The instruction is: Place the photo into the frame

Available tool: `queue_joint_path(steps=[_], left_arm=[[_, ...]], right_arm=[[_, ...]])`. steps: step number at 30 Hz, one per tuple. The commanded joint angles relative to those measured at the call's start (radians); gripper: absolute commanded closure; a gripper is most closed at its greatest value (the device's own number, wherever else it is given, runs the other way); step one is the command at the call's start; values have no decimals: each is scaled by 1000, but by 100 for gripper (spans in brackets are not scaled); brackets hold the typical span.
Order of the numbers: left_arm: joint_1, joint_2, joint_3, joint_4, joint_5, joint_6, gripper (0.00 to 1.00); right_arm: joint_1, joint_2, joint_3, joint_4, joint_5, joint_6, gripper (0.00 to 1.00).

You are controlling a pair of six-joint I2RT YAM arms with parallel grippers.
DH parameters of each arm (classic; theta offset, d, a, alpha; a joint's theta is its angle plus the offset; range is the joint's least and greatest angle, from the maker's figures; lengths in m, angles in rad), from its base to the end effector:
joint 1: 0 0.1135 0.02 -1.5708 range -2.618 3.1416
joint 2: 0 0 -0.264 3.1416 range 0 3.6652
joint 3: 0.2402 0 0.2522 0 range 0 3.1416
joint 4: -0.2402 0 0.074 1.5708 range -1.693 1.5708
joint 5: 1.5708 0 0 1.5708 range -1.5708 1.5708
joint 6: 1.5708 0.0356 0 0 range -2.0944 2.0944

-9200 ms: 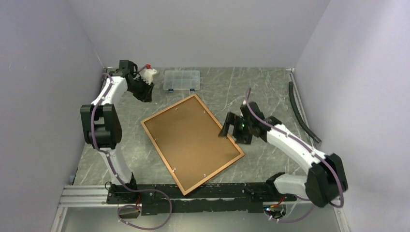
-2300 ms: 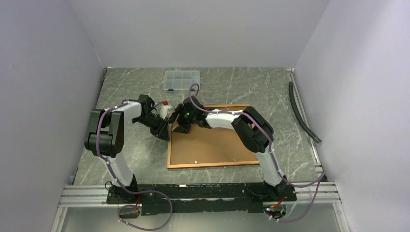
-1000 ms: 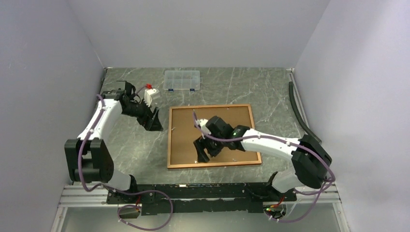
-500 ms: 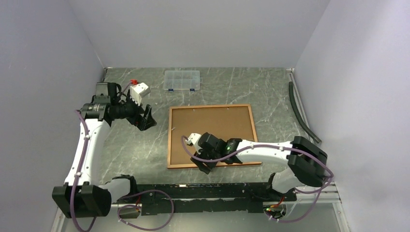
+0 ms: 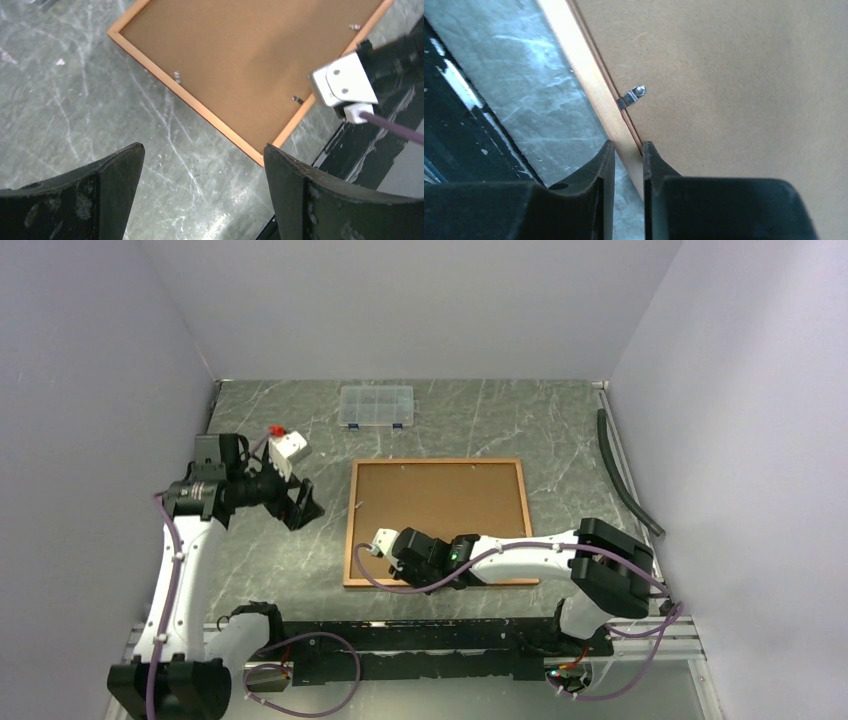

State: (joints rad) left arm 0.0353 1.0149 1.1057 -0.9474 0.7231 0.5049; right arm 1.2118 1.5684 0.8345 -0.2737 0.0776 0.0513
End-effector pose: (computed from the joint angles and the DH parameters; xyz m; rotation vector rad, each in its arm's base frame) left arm 0.1859 -0.0170 0.3436 0.8186 2.0799 -0.5863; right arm 0.1080 0.2798 0.1654 -1.4111 2.2062 0.3652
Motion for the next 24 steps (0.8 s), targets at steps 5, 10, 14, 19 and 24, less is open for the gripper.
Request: queue_joint_path(steps=[5,10,14,19,24], left_arm=[[2,-168,-171,-168,123,514,5],[0,-231,-202,-283,137,816,5],[0,-343,-250,-234,142,1023,5],[0,-428,-322,-57,152,1219,5],[0,-392,-306,23,186,1310,5]], right_arm=[[7,-15,176,-78,-20,-27,92],[-8,-71,337,-174,-86,-44,94],[-56,-75,466,-238,-199,-37,94],[-110,-50,609,-293,-345,-6,93],[-117,-6,721,-357,-407,-1,93]])
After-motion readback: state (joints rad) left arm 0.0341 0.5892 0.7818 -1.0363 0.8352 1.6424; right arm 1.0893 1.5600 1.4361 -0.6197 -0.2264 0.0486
